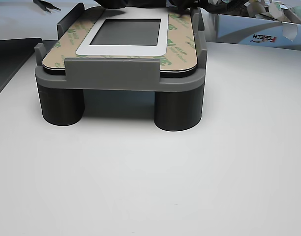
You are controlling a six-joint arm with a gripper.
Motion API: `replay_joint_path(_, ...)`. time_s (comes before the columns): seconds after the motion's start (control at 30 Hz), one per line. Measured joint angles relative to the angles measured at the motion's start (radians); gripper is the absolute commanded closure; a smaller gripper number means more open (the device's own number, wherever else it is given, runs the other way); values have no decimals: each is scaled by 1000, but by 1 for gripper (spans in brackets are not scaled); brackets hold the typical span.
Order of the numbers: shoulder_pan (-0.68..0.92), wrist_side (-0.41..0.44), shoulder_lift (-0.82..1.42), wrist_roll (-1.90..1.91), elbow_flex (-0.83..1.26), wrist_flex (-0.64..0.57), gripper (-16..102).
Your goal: Peel off protective film from adhesive tape.
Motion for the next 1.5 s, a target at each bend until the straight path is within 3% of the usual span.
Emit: replay_joint_path(1.5, 28, 26, -29, 12, -60, 57, 97)
